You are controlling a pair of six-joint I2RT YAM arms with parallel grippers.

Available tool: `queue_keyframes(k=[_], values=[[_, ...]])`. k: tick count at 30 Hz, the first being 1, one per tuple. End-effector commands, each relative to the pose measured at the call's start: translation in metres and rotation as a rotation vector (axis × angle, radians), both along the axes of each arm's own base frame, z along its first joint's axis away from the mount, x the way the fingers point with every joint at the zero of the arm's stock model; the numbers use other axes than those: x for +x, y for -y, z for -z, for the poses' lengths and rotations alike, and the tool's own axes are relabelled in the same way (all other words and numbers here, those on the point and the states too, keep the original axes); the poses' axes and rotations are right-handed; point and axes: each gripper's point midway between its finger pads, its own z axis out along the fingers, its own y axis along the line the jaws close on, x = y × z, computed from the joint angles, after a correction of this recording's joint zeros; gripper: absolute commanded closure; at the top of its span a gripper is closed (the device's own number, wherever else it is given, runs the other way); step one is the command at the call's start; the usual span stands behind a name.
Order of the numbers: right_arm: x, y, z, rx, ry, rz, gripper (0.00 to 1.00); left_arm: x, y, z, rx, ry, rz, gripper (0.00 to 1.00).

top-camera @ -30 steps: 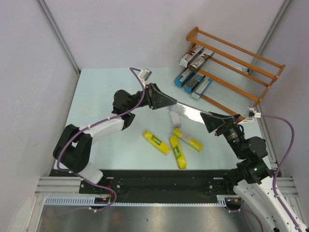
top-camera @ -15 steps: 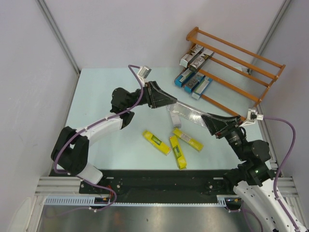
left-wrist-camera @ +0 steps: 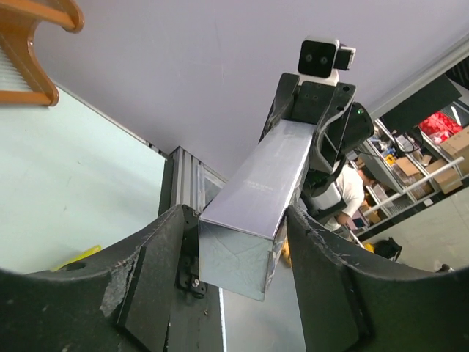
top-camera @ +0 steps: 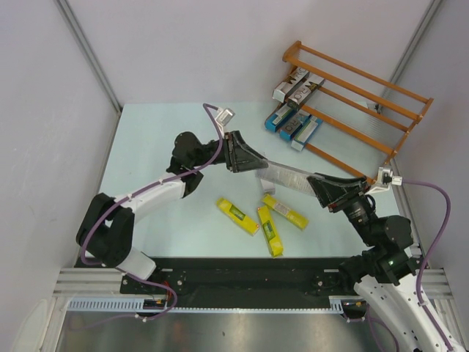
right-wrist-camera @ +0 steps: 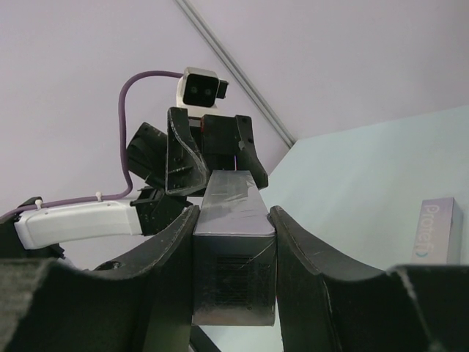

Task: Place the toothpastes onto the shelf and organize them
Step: Pick up the toothpaste from the center of the board.

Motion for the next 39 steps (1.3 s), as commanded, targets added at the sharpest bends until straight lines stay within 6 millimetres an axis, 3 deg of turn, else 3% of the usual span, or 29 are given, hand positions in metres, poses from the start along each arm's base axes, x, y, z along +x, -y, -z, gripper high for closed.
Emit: queue_keyframes(k=[1, 8, 10, 11, 14, 18, 21, 22, 25, 28, 31, 39], values=[[-0.010, 0.004, -0.026, 0.039, 0.094, -0.005, 0.79, -0.023, -0.006, -0.006, -0.011, 0.105, 0.073, 0.35], [-0.014, 0.002, -0.029, 0.040, 0.112, -0.027, 0.82, -0.042, -0.011, -0.003, -0.048, 0.128, 0.155, 0.32], [-0.015, 0.001, -0.031, 0.042, 0.116, -0.034, 0.82, -0.044, -0.011, -0.003, -0.064, 0.121, 0.175, 0.39], [-0.015, 0.001, -0.030, 0.041, 0.116, -0.034, 0.82, -0.046, -0.012, -0.005, -0.085, 0.115, 0.194, 0.49], [-0.016, 0.000, -0.031, 0.039, 0.121, -0.040, 0.82, -0.050, -0.014, -0.010, -0.129, 0.114, 0.234, 0.65], [-0.017, 0.001, -0.031, 0.038, 0.125, -0.037, 0.81, -0.053, -0.015, -0.015, -0.168, 0.108, 0.262, 0.76], [-0.015, 0.008, -0.030, 0.057, 0.103, -0.001, 0.65, -0.053, -0.016, -0.017, -0.177, 0.112, 0.259, 0.78], [-0.009, 0.013, -0.025, 0.066, 0.069, 0.037, 0.51, -0.052, -0.016, -0.017, -0.178, 0.111, 0.254, 0.79], [-0.004, 0.028, -0.018, 0.087, 0.026, 0.118, 0.25, -0.050, -0.017, -0.017, -0.174, 0.107, 0.230, 0.81], [-0.001, 0.044, -0.012, 0.106, -0.004, 0.201, 0.10, -0.041, -0.017, -0.014, -0.161, 0.120, 0.166, 0.85], [0.003, 0.056, -0.002, 0.108, -0.059, 0.272, 0.01, -0.026, -0.013, -0.005, -0.120, 0.090, 0.060, 0.89], [0.006, 0.081, 0.010, 0.148, -0.136, 0.391, 0.00, 0.010, -0.020, 0.045, -0.011, -0.158, -0.240, 0.96]])
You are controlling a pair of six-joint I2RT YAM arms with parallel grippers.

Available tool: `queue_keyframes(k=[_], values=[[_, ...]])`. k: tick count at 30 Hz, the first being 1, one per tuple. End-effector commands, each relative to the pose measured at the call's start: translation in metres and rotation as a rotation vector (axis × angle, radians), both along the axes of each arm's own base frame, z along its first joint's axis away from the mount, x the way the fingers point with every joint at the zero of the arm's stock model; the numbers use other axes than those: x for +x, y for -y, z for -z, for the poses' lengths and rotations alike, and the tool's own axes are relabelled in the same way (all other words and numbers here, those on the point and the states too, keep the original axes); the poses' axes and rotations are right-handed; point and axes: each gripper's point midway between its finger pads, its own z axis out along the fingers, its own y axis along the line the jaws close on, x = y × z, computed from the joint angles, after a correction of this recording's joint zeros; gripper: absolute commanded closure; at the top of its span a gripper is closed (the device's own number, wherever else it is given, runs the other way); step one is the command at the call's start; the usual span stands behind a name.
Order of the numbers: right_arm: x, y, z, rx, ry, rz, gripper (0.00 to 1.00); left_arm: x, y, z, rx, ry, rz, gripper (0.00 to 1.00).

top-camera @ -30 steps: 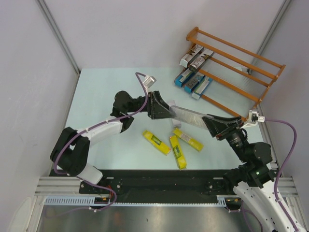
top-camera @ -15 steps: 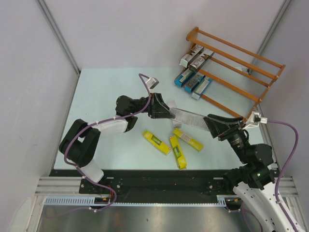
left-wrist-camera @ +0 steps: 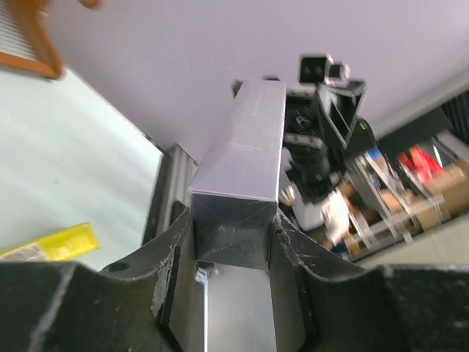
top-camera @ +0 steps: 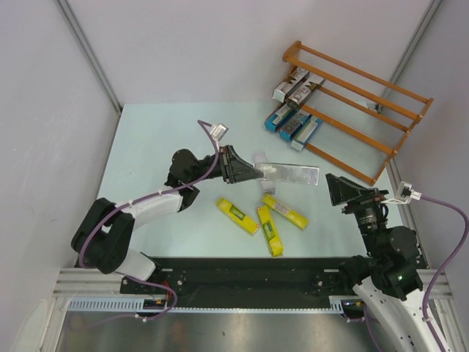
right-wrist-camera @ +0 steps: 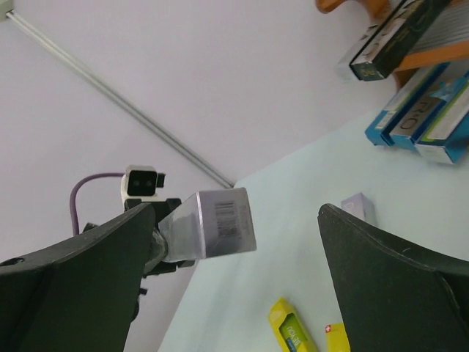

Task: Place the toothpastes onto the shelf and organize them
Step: Pick up the toothpaste from the center of the board, then place the toothpaste on the shelf.

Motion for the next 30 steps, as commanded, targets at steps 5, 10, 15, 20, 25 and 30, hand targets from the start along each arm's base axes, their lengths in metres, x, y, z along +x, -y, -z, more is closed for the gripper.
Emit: queue_keyframes(k=[5, 10, 15, 20, 25, 30], values=[[-0.001, 0.046, 0.002, 0.125, -0.095, 0.215, 0.00, 0.046, -0.020, 0.051, 0.082, -0.236, -0.445, 0.98], [-0.001, 0.060, 0.010, 0.136, -0.137, 0.284, 0.00, 0.053, -0.023, 0.070, 0.135, -0.301, -0.558, 0.98], [-0.001, 0.061, 0.011, 0.136, -0.139, 0.292, 0.00, 0.060, -0.013, 0.073, 0.129, -0.321, -0.554, 0.98], [-0.002, 0.062, 0.010, 0.129, -0.133, 0.296, 0.00, 0.070, 0.004, 0.064, 0.086, -0.317, -0.518, 0.98], [-0.003, 0.064, 0.010, 0.127, -0.127, 0.303, 0.00, 0.087, 0.025, 0.057, 0.059, -0.313, -0.493, 1.00], [-0.005, 0.068, 0.007, 0.122, -0.118, 0.317, 0.00, 0.112, 0.052, 0.035, 0.027, -0.290, -0.485, 1.00]])
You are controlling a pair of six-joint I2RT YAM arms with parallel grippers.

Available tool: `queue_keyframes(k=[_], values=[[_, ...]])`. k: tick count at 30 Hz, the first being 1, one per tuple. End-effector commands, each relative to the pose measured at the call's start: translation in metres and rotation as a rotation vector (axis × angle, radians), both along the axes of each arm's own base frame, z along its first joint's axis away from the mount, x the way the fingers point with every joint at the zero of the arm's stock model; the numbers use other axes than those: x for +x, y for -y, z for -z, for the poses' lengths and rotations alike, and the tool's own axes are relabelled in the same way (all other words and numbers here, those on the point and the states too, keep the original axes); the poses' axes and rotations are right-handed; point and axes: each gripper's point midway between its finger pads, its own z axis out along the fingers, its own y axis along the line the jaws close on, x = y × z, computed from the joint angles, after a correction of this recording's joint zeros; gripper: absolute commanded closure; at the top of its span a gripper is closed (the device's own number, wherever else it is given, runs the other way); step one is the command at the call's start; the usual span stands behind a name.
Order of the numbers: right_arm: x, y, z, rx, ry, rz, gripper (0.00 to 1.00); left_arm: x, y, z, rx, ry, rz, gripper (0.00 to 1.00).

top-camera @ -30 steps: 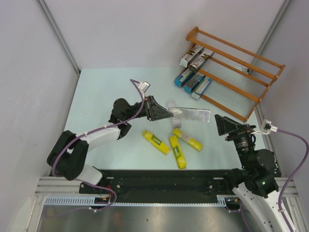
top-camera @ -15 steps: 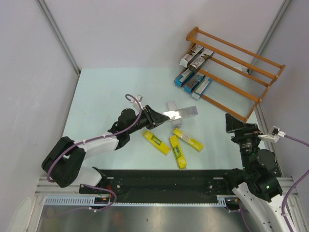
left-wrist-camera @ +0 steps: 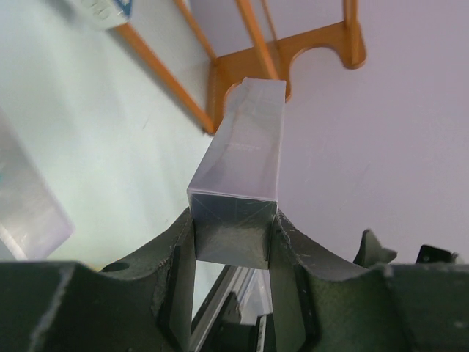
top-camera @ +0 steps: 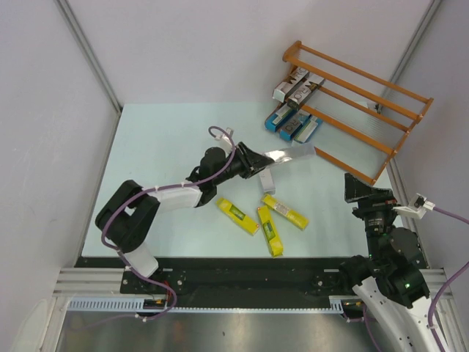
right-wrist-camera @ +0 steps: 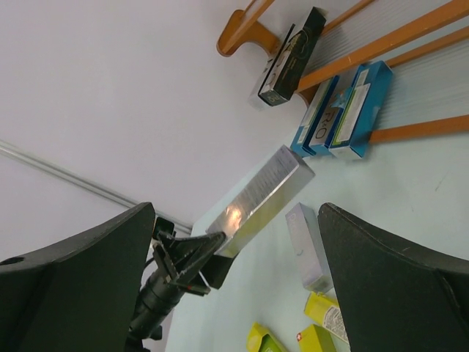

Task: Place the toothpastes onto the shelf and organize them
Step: Place the toothpaste on the shelf.

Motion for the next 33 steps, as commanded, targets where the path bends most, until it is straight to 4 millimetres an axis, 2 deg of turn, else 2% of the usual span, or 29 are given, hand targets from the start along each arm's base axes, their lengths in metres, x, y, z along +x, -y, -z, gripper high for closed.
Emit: queue_keyframes(k=[1, 3, 4, 5, 7, 9, 10, 11, 12, 13, 15, 16, 19, 24, 25, 26, 28, 30, 31, 33], values=[[-0.010, 0.014, -0.022, 0.016, 0.057, 0.048, 0.00, 0.027, 0.030, -0.072, -0.146, 0.145, 0.006, 1.00], [-0.011, 0.016, -0.023, 0.005, 0.056, 0.060, 0.00, 0.036, 0.039, -0.069, -0.138, 0.136, 0.003, 1.00], [-0.011, 0.018, -0.022, 0.000, 0.053, 0.069, 0.00, 0.043, 0.045, -0.080, -0.153, 0.153, -0.005, 1.00], [-0.012, 0.020, -0.023, -0.001, 0.053, 0.073, 0.00, 0.050, 0.050, -0.068, -0.141, 0.133, -0.014, 1.00], [-0.013, 0.021, -0.024, -0.014, 0.053, 0.078, 0.00, 0.059, 0.057, -0.073, -0.158, 0.136, -0.039, 1.00], [-0.015, 0.022, -0.027, -0.014, 0.064, 0.078, 0.00, 0.070, 0.063, -0.065, -0.155, 0.119, -0.071, 1.00], [-0.016, 0.022, -0.028, -0.021, 0.065, 0.076, 0.00, 0.074, 0.069, -0.076, -0.173, 0.138, -0.073, 1.00], [-0.017, 0.022, -0.029, -0.025, 0.068, 0.074, 0.00, 0.079, 0.072, -0.077, -0.174, 0.132, -0.088, 1.00], [-0.018, 0.022, -0.032, -0.028, 0.073, 0.075, 0.00, 0.083, 0.079, -0.064, -0.164, 0.110, -0.087, 1.00], [-0.018, 0.022, -0.033, -0.035, 0.074, 0.073, 0.00, 0.088, 0.085, -0.077, -0.190, 0.128, -0.088, 1.00], [-0.019, 0.022, -0.033, -0.046, 0.076, 0.071, 0.00, 0.097, 0.094, -0.068, -0.202, 0.100, -0.098, 1.00], [-0.020, 0.023, -0.035, -0.050, 0.081, 0.071, 0.00, 0.102, 0.099, -0.080, -0.223, 0.121, -0.097, 1.00], [-0.023, 0.024, -0.038, -0.065, 0.084, 0.073, 0.00, 0.114, 0.108, -0.085, -0.224, 0.138, -0.147, 1.00], [-0.026, 0.027, -0.041, -0.073, 0.085, 0.079, 0.00, 0.133, 0.120, -0.079, -0.239, 0.104, -0.189, 1.00], [-0.027, 0.028, -0.041, -0.074, 0.083, 0.084, 0.00, 0.137, 0.123, -0.084, -0.242, 0.092, -0.197, 1.00], [-0.027, 0.029, -0.042, -0.076, 0.084, 0.086, 0.00, 0.141, 0.128, -0.073, -0.229, 0.079, -0.196, 1.00], [-0.028, 0.030, -0.042, -0.079, 0.083, 0.086, 0.00, 0.151, 0.130, -0.080, -0.243, 0.079, -0.228, 1.00], [-0.029, 0.030, -0.042, -0.080, 0.083, 0.087, 0.00, 0.158, 0.137, -0.069, -0.240, 0.058, -0.231, 1.00], [-0.029, 0.031, -0.042, -0.084, 0.080, 0.090, 0.00, 0.162, 0.139, -0.076, -0.256, 0.055, -0.236, 1.00], [-0.031, 0.031, -0.044, -0.083, 0.083, 0.089, 0.00, 0.169, 0.144, -0.066, -0.252, 0.038, -0.251, 0.99]])
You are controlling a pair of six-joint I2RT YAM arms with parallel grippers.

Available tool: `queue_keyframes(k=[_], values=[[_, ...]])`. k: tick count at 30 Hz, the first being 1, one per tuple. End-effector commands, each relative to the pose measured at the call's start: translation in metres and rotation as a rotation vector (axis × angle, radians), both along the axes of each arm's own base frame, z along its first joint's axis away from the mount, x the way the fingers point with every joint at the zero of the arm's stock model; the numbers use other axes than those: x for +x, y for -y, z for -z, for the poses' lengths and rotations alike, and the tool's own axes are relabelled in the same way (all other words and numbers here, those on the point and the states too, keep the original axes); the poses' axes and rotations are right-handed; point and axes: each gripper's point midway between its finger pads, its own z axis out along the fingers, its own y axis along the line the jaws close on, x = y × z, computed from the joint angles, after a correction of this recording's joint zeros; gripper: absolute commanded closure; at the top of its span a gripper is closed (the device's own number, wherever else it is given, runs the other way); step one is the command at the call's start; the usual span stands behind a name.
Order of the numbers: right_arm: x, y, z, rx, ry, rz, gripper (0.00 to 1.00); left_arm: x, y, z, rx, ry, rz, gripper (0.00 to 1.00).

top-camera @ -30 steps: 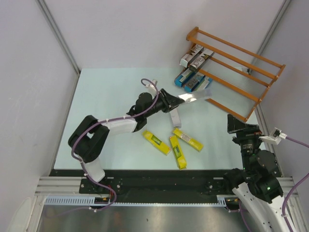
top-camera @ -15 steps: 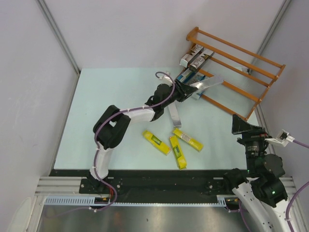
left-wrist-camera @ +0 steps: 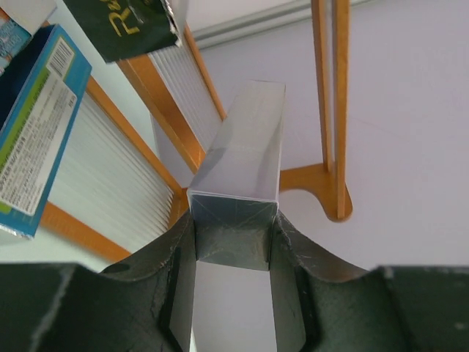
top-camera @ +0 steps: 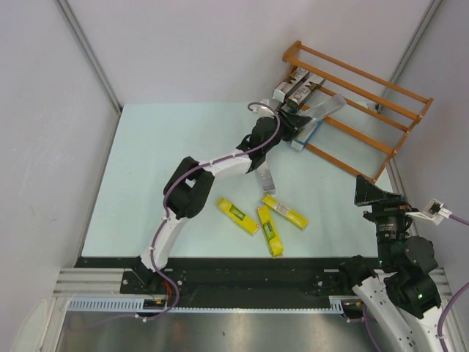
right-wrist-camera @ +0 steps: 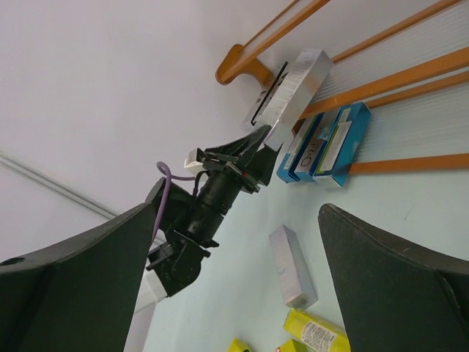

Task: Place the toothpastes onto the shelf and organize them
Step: Place the toothpaste on the shelf.

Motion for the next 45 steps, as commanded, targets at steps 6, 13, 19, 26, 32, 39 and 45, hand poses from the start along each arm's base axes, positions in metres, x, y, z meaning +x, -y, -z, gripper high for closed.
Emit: queue_keyframes(k=[6, 13, 19, 26, 32, 39, 45], values=[[-0.016, 0.016, -0.020, -0.002, 0.038, 0.041, 0.00, 0.032, 0.010, -0.027, -0.140, -0.055, -0.103, 0.98], [-0.019, 0.018, -0.023, 0.009, 0.038, 0.042, 0.00, 0.044, 0.014, -0.021, -0.182, -0.101, -0.135, 0.97], [-0.022, 0.021, -0.025, 0.015, 0.033, 0.045, 0.00, 0.052, 0.019, -0.026, -0.168, -0.099, -0.175, 0.90], [-0.022, 0.017, -0.023, 0.042, 0.024, 0.028, 0.00, 0.054, 0.031, -0.018, -0.141, -0.088, -0.149, 0.76], [-0.024, 0.019, -0.023, 0.044, 0.022, 0.026, 0.00, 0.051, 0.035, -0.009, -0.103, -0.076, -0.126, 0.56], [-0.024, 0.017, -0.023, 0.047, 0.021, 0.021, 0.00, 0.042, 0.042, -0.007, -0.086, -0.054, -0.064, 0.37], [-0.024, 0.017, -0.023, 0.050, 0.019, 0.017, 0.00, 0.035, 0.044, -0.009, -0.074, -0.024, -0.029, 0.14]])
